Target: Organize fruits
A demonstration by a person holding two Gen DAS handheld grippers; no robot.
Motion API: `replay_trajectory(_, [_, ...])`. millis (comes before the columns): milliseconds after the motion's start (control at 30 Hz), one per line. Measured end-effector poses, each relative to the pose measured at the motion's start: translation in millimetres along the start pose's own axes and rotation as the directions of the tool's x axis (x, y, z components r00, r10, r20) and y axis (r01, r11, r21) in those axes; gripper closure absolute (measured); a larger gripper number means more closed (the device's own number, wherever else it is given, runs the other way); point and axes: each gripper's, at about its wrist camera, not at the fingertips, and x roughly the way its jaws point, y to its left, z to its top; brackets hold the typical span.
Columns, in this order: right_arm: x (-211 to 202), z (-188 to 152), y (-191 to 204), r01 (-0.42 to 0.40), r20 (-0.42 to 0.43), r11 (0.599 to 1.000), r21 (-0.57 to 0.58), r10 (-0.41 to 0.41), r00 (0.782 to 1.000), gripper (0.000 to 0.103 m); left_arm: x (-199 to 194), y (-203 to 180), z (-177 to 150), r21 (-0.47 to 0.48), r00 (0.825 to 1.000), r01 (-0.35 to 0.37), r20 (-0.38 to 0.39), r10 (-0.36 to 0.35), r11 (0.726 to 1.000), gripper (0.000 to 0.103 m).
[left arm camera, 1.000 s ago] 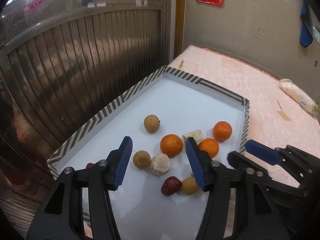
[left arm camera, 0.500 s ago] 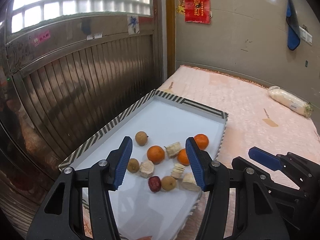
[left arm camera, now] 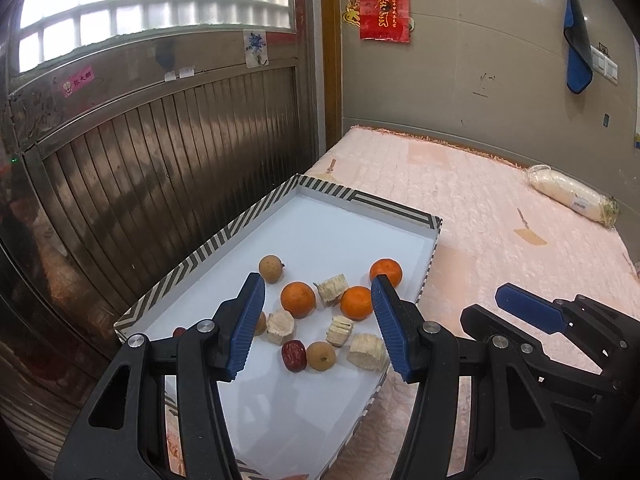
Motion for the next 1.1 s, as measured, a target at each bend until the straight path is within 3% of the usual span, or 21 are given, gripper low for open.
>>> replay_trajectory(1100, [9.4,-3.7,-2.2,0.007,-0.031,1.000,0.008,-0.007,0.999,0.067,13.2,5.9,-1.2,0.002,0.999,0.022,-0.030,-0.022,1.000,0.047])
